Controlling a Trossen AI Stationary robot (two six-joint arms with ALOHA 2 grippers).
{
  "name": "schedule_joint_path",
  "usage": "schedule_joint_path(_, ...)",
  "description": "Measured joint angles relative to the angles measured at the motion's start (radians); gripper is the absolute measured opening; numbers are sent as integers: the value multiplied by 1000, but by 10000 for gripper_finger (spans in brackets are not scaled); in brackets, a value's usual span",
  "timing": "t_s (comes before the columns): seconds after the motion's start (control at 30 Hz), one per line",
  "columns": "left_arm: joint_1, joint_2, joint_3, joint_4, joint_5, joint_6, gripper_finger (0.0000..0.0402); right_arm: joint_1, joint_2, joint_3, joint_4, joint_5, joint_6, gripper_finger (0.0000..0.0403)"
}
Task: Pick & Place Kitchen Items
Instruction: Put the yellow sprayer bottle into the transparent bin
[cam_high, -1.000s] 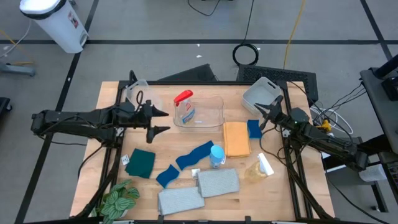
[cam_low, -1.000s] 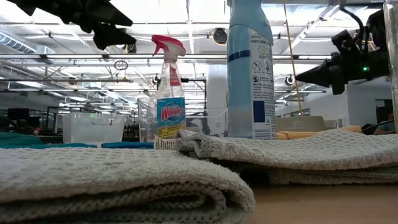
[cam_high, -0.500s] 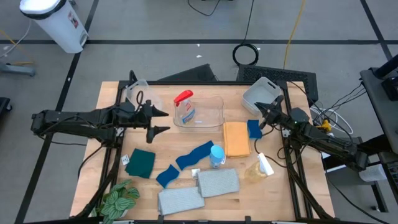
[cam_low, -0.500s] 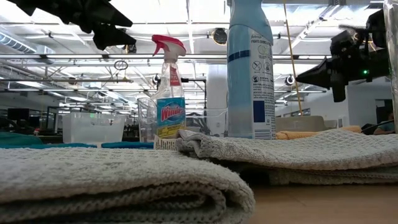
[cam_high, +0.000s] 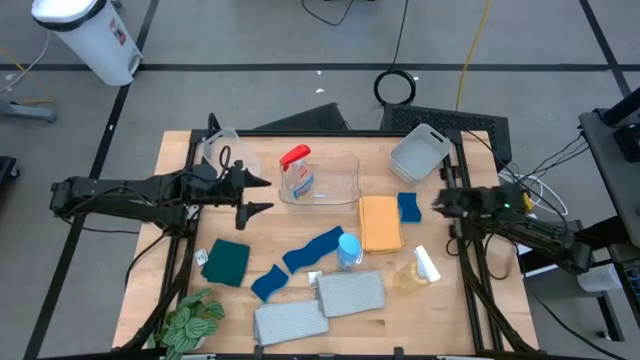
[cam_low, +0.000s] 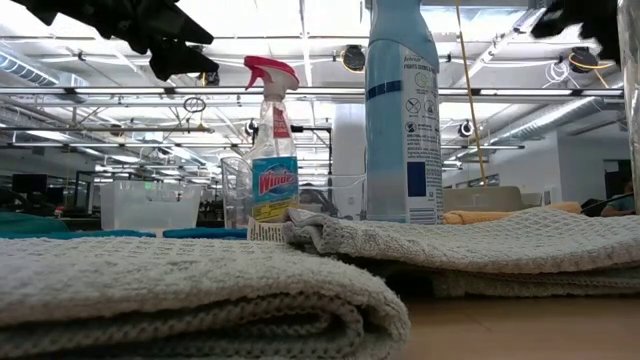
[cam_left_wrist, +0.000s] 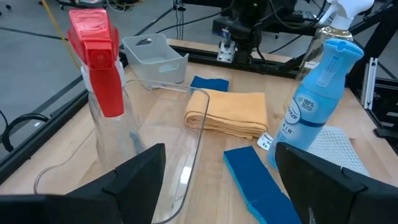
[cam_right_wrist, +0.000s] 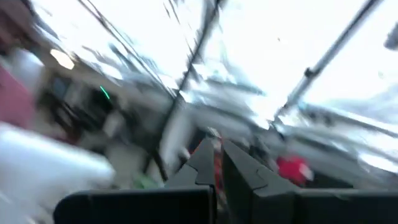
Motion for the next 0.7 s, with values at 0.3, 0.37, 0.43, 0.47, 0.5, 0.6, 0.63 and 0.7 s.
schedule_joint_path(0.3, 0, 0, 0, 0, -1, -22, 308, 0, 0, 0, 284, -53, 554, 4)
schedule_joint_path(0.37, 0, 0, 0, 0, -1, -25, 308, -1, 1, 0, 276, -67, 565, 4)
schedule_joint_path(0.43, 0, 0, 0, 0, -1, -28, 308, -1, 0, 0, 260, -69, 524, 4)
schedule_joint_path(0.47, 0, 0, 0, 0, -1, -31, 308, -1, 1, 0, 248, -69, 508, 4)
schedule_joint_path(0.5, 0, 0, 0, 1, -1, -32, 308, -1, 1, 0, 242, -68, 502, 4)
schedule_joint_path(0.6, 0, 3, 0, 3, -1, -34, 308, 11, 1, 0, 244, 2, 530, 4)
schedule_joint_path(0.63, 0, 8, 0, 6, -1, -38, 308, 28, 1, 3, 243, 45, 544, 4)
schedule_joint_path(0.7, 0, 15, 0, 5, -1, -49, 308, 79, 4, 20, 242, 104, 559, 5)
